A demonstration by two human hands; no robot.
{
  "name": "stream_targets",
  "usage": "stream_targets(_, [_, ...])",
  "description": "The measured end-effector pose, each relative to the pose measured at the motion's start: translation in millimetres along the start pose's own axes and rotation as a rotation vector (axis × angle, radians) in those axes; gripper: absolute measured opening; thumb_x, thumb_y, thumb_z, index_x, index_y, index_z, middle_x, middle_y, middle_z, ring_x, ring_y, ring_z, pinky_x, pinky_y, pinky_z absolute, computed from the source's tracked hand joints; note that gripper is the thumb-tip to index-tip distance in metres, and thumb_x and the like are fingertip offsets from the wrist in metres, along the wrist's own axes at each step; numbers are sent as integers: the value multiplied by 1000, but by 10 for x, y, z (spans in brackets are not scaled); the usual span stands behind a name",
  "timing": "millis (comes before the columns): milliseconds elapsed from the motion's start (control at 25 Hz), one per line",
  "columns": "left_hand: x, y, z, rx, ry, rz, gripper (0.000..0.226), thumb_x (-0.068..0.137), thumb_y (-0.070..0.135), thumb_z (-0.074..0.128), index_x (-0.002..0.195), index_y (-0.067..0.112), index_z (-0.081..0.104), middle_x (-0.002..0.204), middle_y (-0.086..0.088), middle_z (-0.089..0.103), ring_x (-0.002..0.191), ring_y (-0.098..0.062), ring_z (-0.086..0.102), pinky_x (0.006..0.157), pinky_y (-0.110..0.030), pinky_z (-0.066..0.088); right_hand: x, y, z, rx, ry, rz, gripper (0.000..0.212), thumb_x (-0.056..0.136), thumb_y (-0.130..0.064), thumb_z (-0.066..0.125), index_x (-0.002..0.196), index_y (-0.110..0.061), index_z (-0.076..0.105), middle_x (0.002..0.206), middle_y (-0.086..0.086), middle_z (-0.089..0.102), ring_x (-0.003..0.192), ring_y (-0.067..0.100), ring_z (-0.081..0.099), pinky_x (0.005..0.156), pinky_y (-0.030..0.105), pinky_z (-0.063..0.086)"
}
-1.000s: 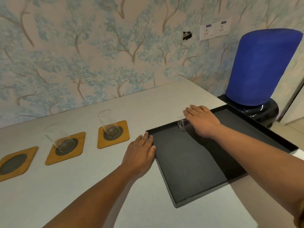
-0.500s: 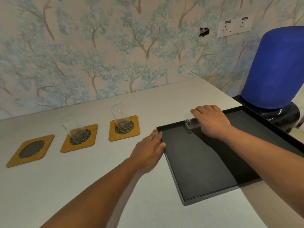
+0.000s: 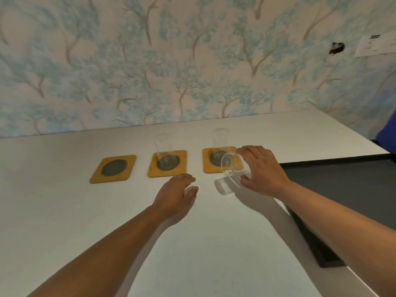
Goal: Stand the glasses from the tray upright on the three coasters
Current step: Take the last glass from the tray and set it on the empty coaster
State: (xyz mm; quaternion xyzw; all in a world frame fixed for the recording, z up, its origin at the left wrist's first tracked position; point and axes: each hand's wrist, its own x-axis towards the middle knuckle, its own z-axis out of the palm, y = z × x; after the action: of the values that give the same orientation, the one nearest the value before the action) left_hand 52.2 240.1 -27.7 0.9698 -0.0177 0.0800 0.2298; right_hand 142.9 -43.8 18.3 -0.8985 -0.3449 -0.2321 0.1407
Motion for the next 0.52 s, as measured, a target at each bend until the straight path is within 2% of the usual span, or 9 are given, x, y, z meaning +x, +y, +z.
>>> stream_targets(120, [-277,-745,-339,43,48,-63,47,97,47,54,140,26,55,149,5,51,139,-17,41,110,-31,33,325,-736,381,138,27,17,75,62,-22,74,133,-17,51,131,4,58,120,29,51,100,42,38])
stream_targets(280, [-618,-1628,-738,84,121,-129,53,96,47,55,144,27,49,157,2,39,147,-21,24,117,-41,29,783,-1631,847,305,-28,51,76,66,-21,76,136,-17,49,134,5,55,119,30,51,102,46,39])
stream_targets(440, [-709,-2320,-1085,133,152,-185,53,98,48,52,146,27,46,163,-4,28,150,-27,20,117,-48,29,1202,-2363,1166,559,-62,184,77,67,-19,81,137,-18,49,129,-2,52,111,11,46,93,23,38])
stream_targets(520, [-674,-2602,-1229,147,130,-197,52,99,49,47,147,29,42,165,-7,23,150,-30,20,116,-50,29,1373,-2636,1340,689,-69,246,80,68,-20,83,138,-19,47,130,-5,50,114,10,47,96,21,40])
